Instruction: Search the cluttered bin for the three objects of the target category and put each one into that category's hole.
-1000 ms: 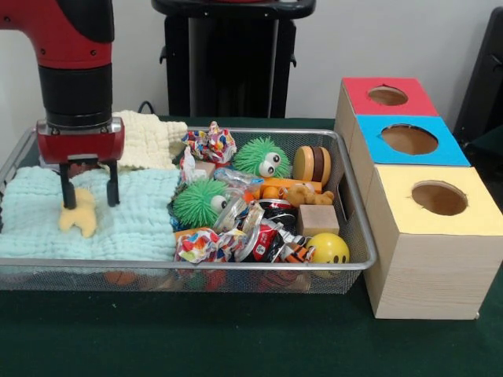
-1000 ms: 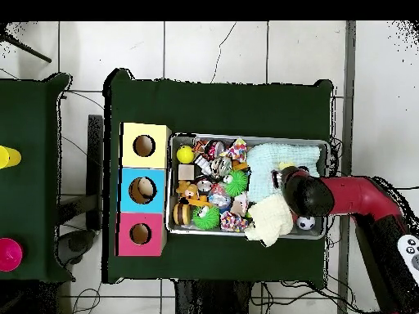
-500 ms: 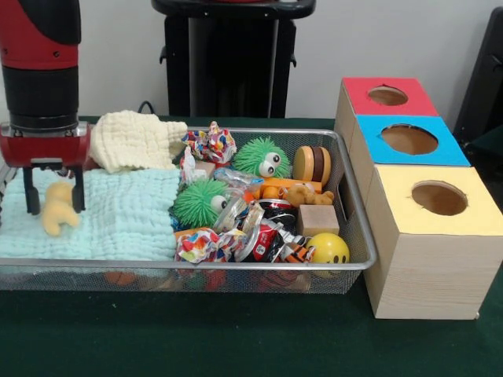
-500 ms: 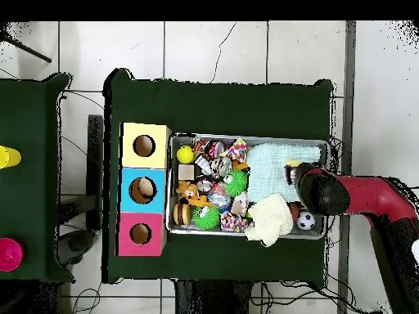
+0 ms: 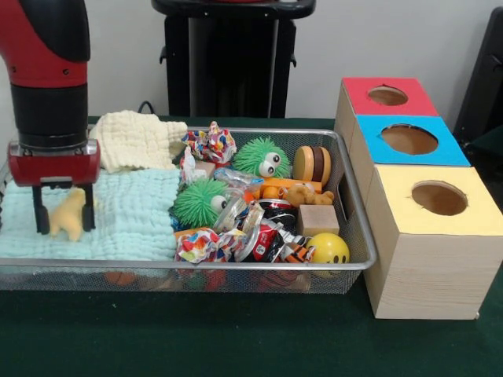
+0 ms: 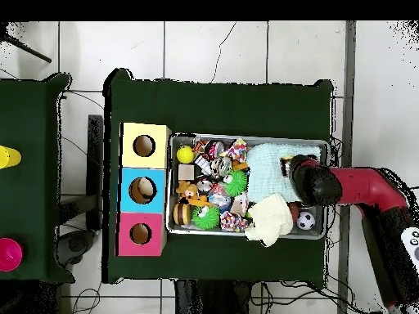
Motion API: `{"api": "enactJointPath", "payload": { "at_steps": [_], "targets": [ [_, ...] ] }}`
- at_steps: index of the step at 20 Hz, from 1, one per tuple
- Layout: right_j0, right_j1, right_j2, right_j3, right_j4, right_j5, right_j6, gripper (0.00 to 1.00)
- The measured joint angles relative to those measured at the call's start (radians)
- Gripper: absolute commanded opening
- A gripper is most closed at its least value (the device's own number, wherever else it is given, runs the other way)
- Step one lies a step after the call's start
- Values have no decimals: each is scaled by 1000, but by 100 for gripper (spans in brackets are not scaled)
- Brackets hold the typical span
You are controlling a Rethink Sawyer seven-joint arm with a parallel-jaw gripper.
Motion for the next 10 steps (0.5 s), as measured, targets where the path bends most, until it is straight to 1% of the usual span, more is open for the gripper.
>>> {"api": "enactJointPath", "payload": {
  "at_steps": [2, 3, 10],
  "targets": [
    [7, 14, 0, -4, 0, 0, 0, 100],
    [15, 38, 0, -9, 1, 0, 0, 0],
    [13, 52, 0, -14, 15, 0, 0, 0]
  ]
}}
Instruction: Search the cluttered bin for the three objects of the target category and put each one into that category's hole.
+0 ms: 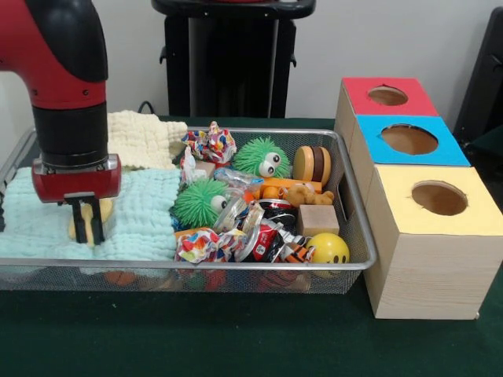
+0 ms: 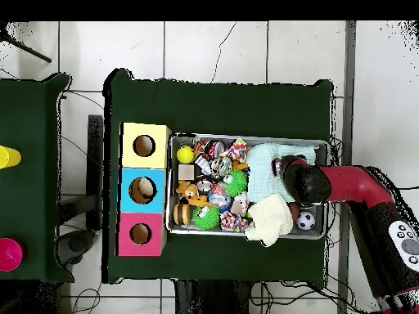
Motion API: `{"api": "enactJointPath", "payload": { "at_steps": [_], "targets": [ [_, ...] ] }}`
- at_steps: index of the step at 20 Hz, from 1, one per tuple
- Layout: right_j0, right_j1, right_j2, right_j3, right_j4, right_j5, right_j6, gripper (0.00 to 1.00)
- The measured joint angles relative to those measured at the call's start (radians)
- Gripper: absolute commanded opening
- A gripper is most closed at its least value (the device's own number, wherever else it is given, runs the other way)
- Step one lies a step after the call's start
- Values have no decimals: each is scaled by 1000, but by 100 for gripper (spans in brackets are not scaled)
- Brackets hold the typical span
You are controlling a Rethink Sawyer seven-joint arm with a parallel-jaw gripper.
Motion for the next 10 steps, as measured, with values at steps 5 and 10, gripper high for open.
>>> {"api": "enactJointPath", "payload": {
  "at_steps": [5, 10],
  "targets": [
    [2, -1, -5, -1, 12, 0, 0, 0],
    [4, -27, -10, 10, 50, 22, 0, 0]
  ]
}}
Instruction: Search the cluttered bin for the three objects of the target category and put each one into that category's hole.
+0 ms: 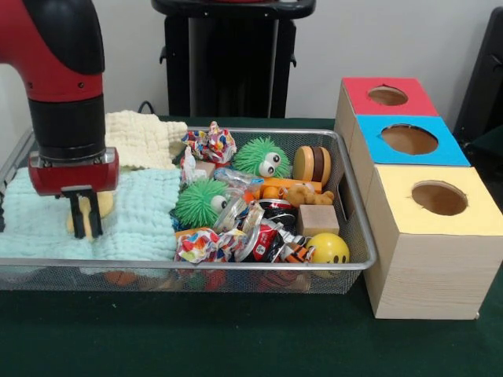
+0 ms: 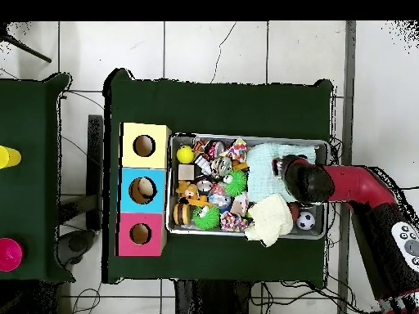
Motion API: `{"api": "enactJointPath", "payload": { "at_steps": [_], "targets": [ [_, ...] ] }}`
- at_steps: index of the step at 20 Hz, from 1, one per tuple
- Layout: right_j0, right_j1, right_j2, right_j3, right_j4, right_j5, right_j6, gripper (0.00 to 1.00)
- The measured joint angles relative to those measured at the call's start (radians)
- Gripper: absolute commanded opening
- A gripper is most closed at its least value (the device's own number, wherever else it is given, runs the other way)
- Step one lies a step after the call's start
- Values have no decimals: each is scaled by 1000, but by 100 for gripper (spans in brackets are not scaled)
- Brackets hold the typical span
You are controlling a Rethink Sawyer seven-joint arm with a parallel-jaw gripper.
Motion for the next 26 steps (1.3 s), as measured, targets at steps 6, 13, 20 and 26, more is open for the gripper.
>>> {"api": "enactJointPath", "payload": {
  "at_steps": [6, 13, 20, 26],
  "targets": [
    [0, -131, 0, 66, 133, 158, 0, 0],
    [0, -264, 0, 118, 240, 322, 0, 0],
    [0, -320, 0, 156, 319, 347, 0, 0],
    [4, -322, 0, 184, 335, 346, 0, 0]
  ]
}}
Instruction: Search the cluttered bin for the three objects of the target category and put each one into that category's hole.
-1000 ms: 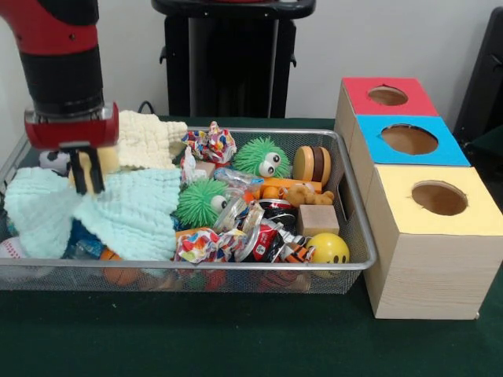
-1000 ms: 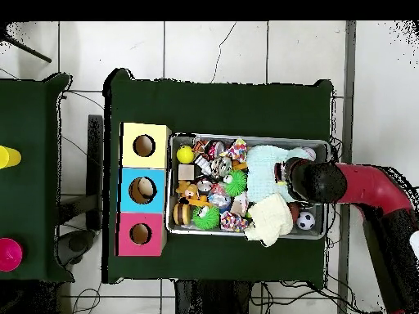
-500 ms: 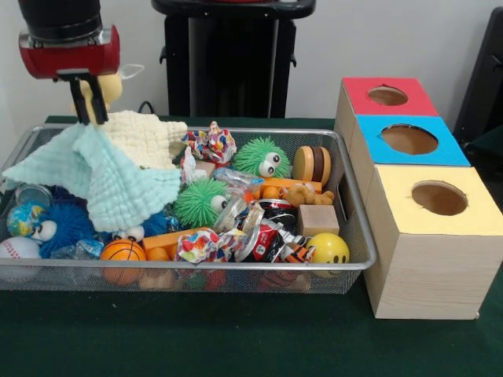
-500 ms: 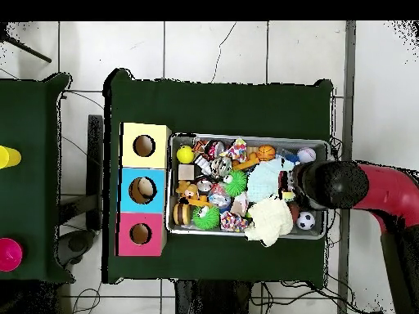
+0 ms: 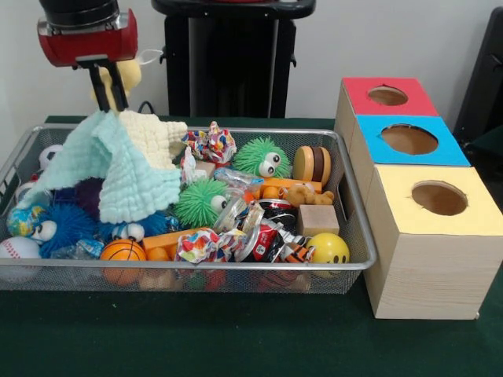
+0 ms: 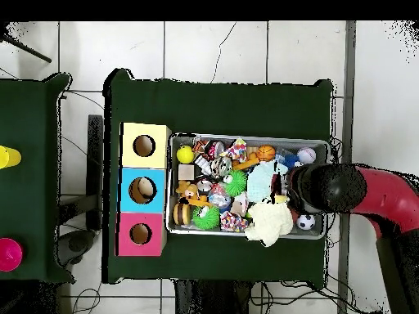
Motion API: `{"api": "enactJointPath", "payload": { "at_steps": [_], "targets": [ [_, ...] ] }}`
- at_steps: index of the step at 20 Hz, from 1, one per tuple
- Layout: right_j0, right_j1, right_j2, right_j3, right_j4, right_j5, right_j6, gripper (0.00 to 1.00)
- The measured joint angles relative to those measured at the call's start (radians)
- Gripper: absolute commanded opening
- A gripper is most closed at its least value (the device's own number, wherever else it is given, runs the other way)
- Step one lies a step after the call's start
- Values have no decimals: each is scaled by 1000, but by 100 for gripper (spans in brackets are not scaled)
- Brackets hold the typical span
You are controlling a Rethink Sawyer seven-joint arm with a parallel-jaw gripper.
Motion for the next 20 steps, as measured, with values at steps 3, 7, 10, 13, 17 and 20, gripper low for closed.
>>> {"api": "enactJointPath", "payload": {
  "at_steps": [3, 7, 10, 13, 17, 20],
  "targets": [
    [3, 7, -1, 18, -1, -24, 0, 0],
    [8, 17, -6, 37, -4, -84, 0, 0],
    [14, 10, -9, 49, 0, -96, 0, 0],
    [27, -27, -11, 67, 32, -76, 0, 0],
    [42, -74, -12, 73, 62, -46, 0, 0],
    [54, -75, -19, 72, 51, -67, 0, 0]
  ]
}}
